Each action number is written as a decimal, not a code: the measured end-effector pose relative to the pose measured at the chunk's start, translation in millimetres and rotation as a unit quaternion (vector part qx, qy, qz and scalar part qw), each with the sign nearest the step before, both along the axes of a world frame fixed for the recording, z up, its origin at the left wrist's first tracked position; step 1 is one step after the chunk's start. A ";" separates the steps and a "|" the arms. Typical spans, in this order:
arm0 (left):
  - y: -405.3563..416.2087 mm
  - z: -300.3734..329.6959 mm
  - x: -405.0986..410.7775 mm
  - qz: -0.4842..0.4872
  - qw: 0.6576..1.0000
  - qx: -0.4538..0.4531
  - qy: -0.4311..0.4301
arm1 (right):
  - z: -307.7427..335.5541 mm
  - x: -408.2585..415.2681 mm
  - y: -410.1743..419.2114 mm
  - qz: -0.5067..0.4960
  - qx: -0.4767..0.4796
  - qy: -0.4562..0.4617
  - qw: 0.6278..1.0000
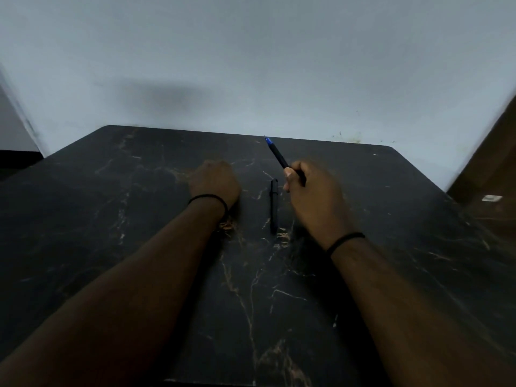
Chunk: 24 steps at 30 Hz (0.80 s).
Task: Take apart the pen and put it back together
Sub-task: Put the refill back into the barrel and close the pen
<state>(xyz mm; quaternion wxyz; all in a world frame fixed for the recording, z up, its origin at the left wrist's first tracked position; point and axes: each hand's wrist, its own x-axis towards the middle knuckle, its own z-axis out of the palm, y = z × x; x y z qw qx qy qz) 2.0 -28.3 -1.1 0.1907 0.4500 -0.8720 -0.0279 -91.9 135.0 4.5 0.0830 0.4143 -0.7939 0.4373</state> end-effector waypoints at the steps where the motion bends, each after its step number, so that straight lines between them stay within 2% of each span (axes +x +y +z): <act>1: -0.2 -1.1 -0.9 -0.009 1.000 -0.006 0.011 | -0.1 0.1 -0.1 0.001 0.002 -0.002 1.000; 4: -2.7 -3.7 -2.5 -0.021 0.992 0.023 0.120 | -0.6 0.1 -0.6 0.006 0.001 -0.002 1.000; 6: -1.1 -3.3 -4.4 -0.038 0.954 0.116 0.273 | -1.1 0.4 -0.6 0.011 -0.006 -0.004 1.000; 7: 0.9 -2.0 -5.1 -0.046 0.909 0.186 0.369 | -1.4 0.7 -0.4 0.014 -0.008 -0.004 1.000; 8: 3.9 0.1 -5.4 -0.052 0.848 0.263 0.458 | -1.7 1.1 -0.2 0.015 -0.010 -0.006 1.000; 10: 8.3 3.3 -3.6 -0.075 0.729 0.376 0.567 | -1.6 1.6 0.3 0.018 -0.013 -0.010 1.000; 11: 8.8 4.3 -2.1 -0.085 0.698 0.403 0.587 | -1.4 1.4 0.8 0.019 -0.013 -0.005 1.000; 12: 8.9 5.4 -0.5 -0.092 0.681 0.418 0.594 | -1.1 1.0 1.0 0.020 -0.011 0.001 1.000; 16: 8.2 6.2 2.1 -0.110 0.656 0.448 0.598 | -3.0 -0.1 0.4 0.029 0.005 0.006 1.000; 24: 10.5 6.2 1.3 -0.125 0.664 0.462 0.574 | -9.5 -2.2 -3.6 0.029 -0.008 0.010 1.000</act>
